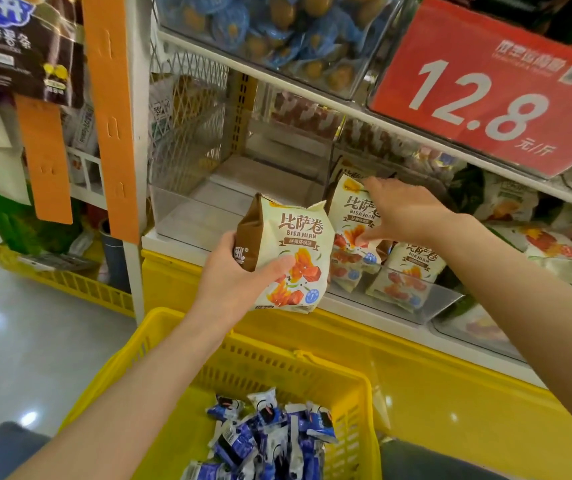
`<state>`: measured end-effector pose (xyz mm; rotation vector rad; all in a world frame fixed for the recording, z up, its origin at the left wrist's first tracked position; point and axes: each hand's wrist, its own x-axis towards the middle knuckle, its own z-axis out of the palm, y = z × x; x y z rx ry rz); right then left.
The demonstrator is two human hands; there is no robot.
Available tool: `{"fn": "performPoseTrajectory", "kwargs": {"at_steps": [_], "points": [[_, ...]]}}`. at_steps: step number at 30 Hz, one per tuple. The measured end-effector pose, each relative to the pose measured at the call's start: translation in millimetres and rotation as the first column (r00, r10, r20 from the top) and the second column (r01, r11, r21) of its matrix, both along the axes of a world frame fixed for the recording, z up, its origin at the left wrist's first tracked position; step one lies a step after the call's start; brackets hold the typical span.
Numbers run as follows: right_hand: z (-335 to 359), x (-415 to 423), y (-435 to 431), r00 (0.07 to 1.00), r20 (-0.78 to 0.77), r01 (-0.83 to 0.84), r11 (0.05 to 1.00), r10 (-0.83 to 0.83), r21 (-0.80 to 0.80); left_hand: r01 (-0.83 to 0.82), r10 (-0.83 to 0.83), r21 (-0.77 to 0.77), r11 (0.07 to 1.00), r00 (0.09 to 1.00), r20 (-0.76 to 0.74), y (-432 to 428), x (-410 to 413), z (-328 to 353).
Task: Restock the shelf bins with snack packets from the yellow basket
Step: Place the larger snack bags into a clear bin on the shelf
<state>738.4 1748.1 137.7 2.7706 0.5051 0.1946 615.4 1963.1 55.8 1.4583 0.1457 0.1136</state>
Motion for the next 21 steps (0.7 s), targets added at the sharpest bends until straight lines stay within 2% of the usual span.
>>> {"fn": "performPoseTrajectory", "kwargs": {"at_steps": [3,7,11,14,18,21], "points": [[-14,0,-9,0.998,0.020,0.060,0.995,-0.061,0.078,-0.002,0.002,-0.005,1.000,1.000,-0.011,-2,2,-2],[-38,-8,-23,0.991,0.013,0.124,0.938,-0.136,0.323,0.008,-0.007,-0.028,1.000,1.000,0.007,-3,1,-2],[-39,-19,-25,0.982,-0.167,0.159,0.872,-0.091,0.464,0.008,-0.007,-0.035,0.999,1.000,0.016,-3,-1,-2],[-36,-19,-15,0.984,-0.163,0.131,0.896,-0.067,0.425,0.002,-0.001,-0.034,0.999,1.000,0.022,-3,1,-1],[-35,-11,2,0.999,-0.050,0.032,0.974,-0.021,0.224,-0.001,0.001,-0.018,1.000,1.000,0.025,-5,3,-1],[-36,-13,3,0.998,-0.056,0.045,0.975,-0.033,0.218,0.001,-0.001,-0.019,1.000,1.000,0.026,-7,4,1]]}}
